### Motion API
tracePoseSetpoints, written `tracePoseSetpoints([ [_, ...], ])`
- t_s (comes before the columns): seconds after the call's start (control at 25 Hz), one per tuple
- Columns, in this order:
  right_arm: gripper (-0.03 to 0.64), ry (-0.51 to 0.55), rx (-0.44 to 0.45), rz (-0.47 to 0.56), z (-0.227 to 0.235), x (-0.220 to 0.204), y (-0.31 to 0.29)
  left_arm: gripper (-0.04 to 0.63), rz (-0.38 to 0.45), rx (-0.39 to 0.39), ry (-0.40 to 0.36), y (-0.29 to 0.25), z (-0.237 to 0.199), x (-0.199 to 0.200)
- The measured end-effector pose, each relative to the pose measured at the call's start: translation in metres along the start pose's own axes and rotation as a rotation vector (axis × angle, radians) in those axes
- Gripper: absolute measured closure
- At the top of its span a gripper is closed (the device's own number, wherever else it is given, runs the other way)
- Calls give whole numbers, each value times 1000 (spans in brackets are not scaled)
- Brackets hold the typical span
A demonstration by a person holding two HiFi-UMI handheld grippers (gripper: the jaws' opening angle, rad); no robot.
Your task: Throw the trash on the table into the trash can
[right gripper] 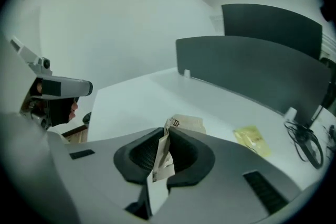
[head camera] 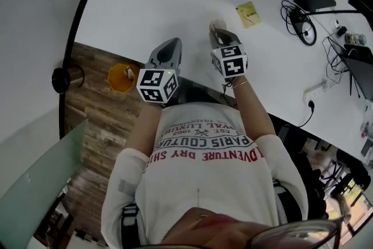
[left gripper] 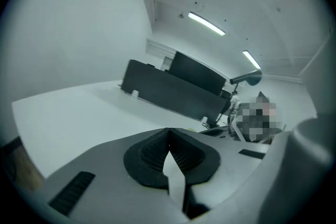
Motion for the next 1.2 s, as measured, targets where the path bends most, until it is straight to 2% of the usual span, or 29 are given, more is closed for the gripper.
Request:
tracePoseSetpoints([
  [0.08, 568, 65, 96, 1, -51, 29, -28, 572, 41, 102, 53, 37, -47, 3],
  [0.24, 568, 235, 321, -21, -162, 73, -86, 572, 122, 354, 185, 117, -136, -5],
  [0.4, 567, 306, 477, -49, -283, 85, -128, 572, 170, 507, 254, 198, -217, -21],
  [0.52, 566, 383, 582, -89, -373, 77, -154, 572, 191, 614, 328, 259, -268, -47],
  [0.68, 566, 493, 703, -157, -472, 46, -189, 572, 191, 741, 441, 323, -322, -96],
  [0.8, 566, 545, 765, -231, -523, 8, -215, 572, 173, 804, 519, 356, -350, -138],
  [1.0, 566, 596, 881, -338, -569, -67, -272, 572, 125, 857, 602, 372, -395, -211],
  [1.2, 566, 648, 939, -430, -582, -150, -339, 572, 68, 870, 681, 352, -433, -298],
])
Point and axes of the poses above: the fingertips, and each gripper's own axes: y backward along the fingers, z to its right, x out of its top, the point moved 3 cm from there along y, backward along the fingers, and after that the axes turned 7 degrees about x, right-handed, at the moved point
